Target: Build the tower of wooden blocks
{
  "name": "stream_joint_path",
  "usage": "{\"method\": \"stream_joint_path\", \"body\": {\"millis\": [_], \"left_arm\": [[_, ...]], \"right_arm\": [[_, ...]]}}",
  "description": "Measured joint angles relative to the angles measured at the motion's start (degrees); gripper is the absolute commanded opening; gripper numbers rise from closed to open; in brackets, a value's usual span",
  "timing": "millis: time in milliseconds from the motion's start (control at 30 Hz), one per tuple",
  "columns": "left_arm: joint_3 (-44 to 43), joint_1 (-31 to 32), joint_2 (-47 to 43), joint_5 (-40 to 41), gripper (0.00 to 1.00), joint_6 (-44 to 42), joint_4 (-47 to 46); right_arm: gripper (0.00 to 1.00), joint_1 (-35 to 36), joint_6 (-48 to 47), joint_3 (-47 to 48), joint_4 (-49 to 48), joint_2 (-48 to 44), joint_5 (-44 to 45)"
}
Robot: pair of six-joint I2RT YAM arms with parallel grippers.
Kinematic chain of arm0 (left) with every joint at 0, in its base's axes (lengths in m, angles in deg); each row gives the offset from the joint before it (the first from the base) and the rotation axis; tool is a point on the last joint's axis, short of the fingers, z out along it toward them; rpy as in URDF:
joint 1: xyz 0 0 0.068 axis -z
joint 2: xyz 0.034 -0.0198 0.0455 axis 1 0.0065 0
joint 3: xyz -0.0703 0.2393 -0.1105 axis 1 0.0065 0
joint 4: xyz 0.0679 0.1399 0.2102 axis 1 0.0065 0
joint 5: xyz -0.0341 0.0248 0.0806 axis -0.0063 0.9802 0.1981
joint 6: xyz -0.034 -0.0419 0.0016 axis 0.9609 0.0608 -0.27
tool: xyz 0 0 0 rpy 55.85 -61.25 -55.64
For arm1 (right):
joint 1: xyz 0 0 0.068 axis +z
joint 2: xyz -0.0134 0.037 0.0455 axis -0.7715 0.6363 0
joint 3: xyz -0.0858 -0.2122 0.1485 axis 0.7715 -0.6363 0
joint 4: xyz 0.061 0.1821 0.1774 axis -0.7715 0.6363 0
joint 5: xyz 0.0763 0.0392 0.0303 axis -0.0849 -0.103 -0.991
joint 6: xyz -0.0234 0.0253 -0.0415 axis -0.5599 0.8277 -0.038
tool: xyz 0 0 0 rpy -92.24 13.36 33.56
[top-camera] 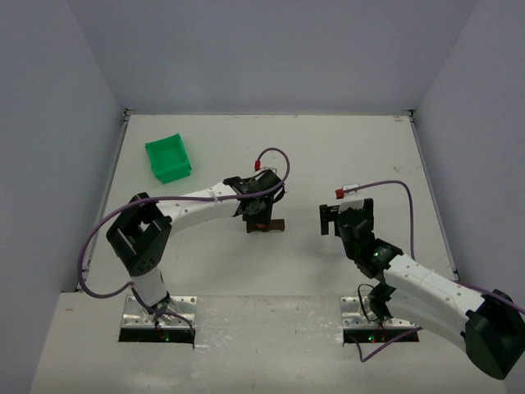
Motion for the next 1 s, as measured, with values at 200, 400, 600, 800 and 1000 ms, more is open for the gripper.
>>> {"method": "stream_joint_path", "body": {"millis": [200, 400, 600, 800, 1000], "left_arm": [[0.0, 0.0, 0.65, -0.32, 0.0, -0.71, -1.45], [-0.02, 0.0, 0.82, -0.29, 0.0, -1.21, -1.5], [-0.02, 0.0, 0.95, -0.95, 0.0, -2.19, -1.58], [-0.02, 0.0, 1.99, -0.91, 0.0, -2.44, -1.43], [-0.02, 0.0, 2.02, -0.09, 0.0, -2.44, -1.49]], "right_arm": [[0.99, 0.0, 0.0, 0.0, 0.03, 0.07, -0.12], [0.99, 0.0, 0.0, 0.0, 0.04, 0.26, -0.17], [0.99, -0.02, 0.0, 0.0, 0.05, 0.4, -0.17], [0.99, -0.02, -0.02, 0.0, 0.05, 1.7, -0.3], [0.99, -0.19, -0.02, 0.0, 0.05, 2.13, -0.69]]}}
